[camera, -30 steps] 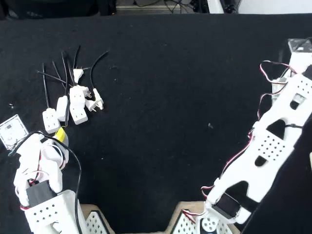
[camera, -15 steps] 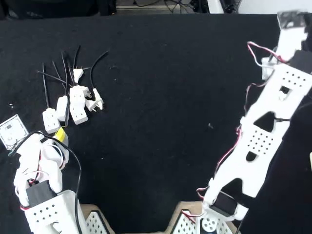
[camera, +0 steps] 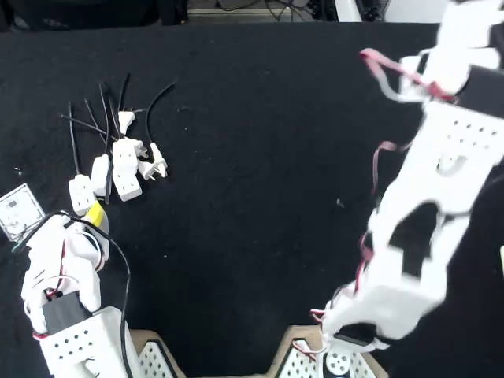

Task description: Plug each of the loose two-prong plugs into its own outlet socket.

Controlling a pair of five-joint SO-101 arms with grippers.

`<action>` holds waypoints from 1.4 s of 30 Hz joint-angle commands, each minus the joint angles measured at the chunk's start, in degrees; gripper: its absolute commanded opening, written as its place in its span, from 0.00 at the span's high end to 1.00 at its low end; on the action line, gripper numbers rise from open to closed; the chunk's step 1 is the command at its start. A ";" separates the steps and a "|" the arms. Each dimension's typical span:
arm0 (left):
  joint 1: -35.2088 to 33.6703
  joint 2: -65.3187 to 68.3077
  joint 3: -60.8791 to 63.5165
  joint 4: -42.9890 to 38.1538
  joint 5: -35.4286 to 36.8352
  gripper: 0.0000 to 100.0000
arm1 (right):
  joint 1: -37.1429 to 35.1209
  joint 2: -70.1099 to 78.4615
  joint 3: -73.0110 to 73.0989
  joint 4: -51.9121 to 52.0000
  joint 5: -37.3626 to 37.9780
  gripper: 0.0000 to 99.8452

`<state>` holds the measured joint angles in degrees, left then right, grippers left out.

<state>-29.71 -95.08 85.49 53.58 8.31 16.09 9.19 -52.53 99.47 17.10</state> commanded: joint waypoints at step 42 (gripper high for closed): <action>15.25 101.54 -94.81 18.81 -8.79 0.68 | -33.85 -66.24 126.02 -57.14 -7.12 0.65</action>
<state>-15.12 -7.34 5.85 69.14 -2.24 -16.97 -55.52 73.71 43.65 9.63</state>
